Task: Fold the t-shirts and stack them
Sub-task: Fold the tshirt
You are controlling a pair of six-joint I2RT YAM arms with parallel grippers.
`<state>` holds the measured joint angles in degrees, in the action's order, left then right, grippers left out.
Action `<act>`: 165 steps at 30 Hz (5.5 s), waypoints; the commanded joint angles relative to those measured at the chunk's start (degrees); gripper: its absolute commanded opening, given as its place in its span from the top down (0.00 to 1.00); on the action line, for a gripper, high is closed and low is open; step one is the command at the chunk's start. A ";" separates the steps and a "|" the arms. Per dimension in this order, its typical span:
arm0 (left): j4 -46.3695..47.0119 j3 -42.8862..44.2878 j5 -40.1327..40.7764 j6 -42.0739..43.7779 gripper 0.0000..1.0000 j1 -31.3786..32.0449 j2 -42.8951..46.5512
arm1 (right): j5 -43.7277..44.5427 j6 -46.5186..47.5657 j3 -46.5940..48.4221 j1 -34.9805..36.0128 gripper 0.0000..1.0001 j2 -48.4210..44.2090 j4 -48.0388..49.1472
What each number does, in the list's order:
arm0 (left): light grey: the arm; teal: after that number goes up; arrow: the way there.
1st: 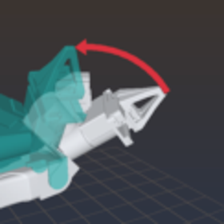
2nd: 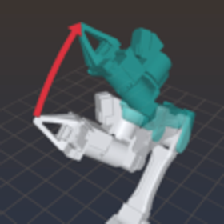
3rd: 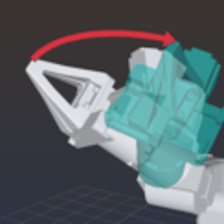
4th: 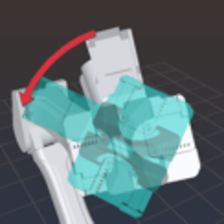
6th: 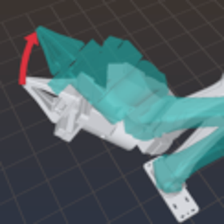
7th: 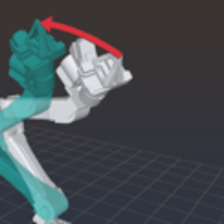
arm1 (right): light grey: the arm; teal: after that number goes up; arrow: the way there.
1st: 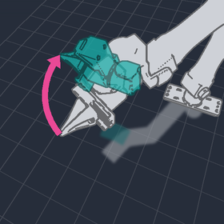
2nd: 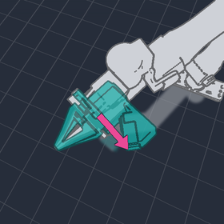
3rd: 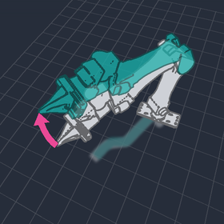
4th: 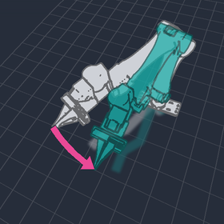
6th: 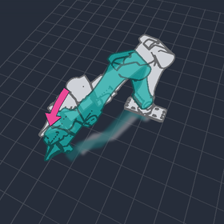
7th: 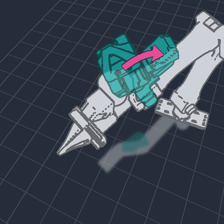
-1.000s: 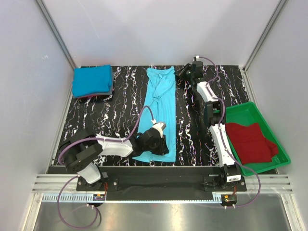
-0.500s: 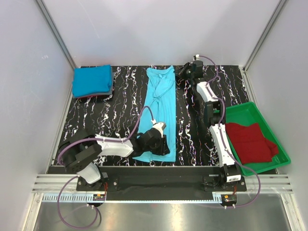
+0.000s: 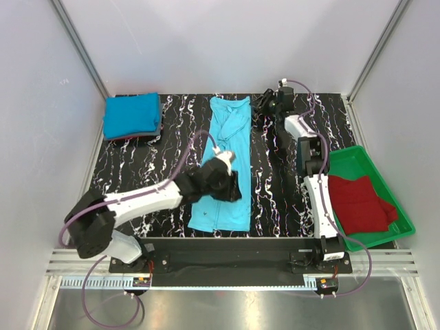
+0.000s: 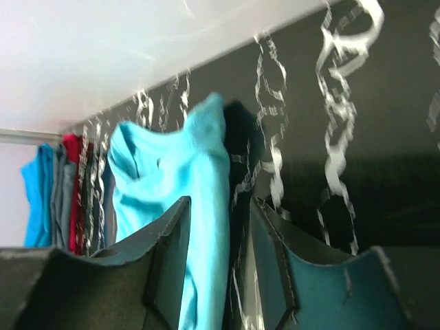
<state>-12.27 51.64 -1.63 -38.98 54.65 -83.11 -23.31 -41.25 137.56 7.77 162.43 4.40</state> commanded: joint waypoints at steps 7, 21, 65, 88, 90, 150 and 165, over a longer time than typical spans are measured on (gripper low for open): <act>-16.99 4.88 0.31 11.82 0.52 -22.11 16.04 | 6.78 8.73 -21.52 0.49 0.51 -31.00 -8.88; -9.27 -21.22 -7.16 3.83 0.51 -25.74 26.86 | 26.29 16.56 -15.16 21.14 0.57 -29.75 -20.49; 5.33 -40.47 -4.97 -14.98 0.97 -16.16 26.50 | 27.43 -12.27 21.00 18.86 1.00 8.43 -18.21; 3.84 -40.22 -2.16 -17.54 0.76 -12.38 28.71 | 29.21 -12.72 23.37 17.89 0.98 10.28 -11.00; 1.04 -36.81 -1.01 -15.17 0.60 -12.64 28.45 | 25.00 -8.16 21.27 17.89 0.94 7.21 -8.81; -21.48 -23.69 4.97 -9.18 0.47 -6.05 34.07 | 11.71 -11.39 -102.84 29.32 0.37 -104.07 -38.68; -20.78 -24.65 3.39 -9.80 0.48 -6.05 34.51 | 12.06 -13.32 -104.77 30.81 0.40 -103.02 -35.35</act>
<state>-34.48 26.63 2.31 -48.51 48.34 -48.49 -11.57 -53.52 33.17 37.82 59.07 -33.41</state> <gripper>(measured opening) 0.525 0.605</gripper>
